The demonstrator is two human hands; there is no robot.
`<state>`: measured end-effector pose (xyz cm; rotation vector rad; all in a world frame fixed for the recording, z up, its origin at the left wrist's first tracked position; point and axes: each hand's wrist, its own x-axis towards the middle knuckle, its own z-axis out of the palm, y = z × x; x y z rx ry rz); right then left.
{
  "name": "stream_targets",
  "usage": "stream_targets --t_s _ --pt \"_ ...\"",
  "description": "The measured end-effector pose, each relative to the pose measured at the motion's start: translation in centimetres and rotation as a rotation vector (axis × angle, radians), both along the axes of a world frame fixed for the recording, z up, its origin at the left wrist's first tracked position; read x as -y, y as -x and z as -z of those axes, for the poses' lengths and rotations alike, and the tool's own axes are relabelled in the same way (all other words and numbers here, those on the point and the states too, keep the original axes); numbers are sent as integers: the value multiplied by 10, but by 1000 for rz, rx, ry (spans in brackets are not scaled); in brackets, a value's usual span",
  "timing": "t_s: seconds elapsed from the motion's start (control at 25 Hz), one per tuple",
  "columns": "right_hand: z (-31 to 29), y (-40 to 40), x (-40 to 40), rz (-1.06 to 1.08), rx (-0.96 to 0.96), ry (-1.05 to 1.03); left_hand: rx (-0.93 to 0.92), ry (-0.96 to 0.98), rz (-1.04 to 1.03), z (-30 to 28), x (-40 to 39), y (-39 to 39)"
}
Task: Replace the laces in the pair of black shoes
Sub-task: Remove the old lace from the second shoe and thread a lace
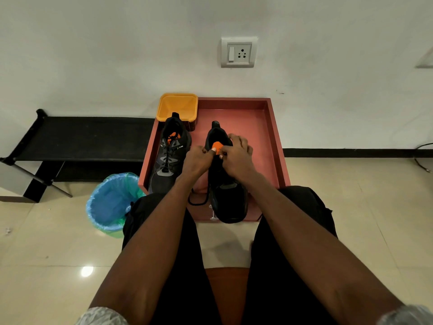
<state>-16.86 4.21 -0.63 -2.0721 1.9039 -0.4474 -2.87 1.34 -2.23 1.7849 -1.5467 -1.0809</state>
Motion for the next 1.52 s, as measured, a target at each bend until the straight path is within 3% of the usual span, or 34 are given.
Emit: stream_targets --t_s 0.12,0.24,0.32,0.36,0.44,0.6,0.68,0.8,0.92,1.0,1.08,1.2,1.52 --pt "-4 3 5 175 152 157 31 4 5 -1 0 -1" --pt "-21 25 17 705 439 277 53 7 7 -1 0 -1" --pt "-29 43 19 971 544 155 63 11 7 -2 -1 -1" --pt "-31 47 18 1005 505 66 63 14 6 -2 -1 -1" --pt "-29 41 14 836 379 28 53 13 9 -2 -2 0" --pt "-13 11 5 156 210 53 39 16 8 -5 -4 3" --pt "-1 5 3 37 108 -18 51 16 2 -7 -5 4" --pt "3 0 5 100 184 53 64 7 2 -7 -5 3" --pt "-12 9 13 489 381 133 61 4 10 -7 -5 3" --pt "-17 22 14 683 307 -13 78 24 8 -9 -8 5" --pt "-15 26 10 611 270 -85 120 61 -5 -11 -13 9" --pt "-6 13 4 417 408 -126 181 100 -18 -17 -22 14" --pt "-1 11 8 285 262 -134 144 70 112 -19 -18 7"
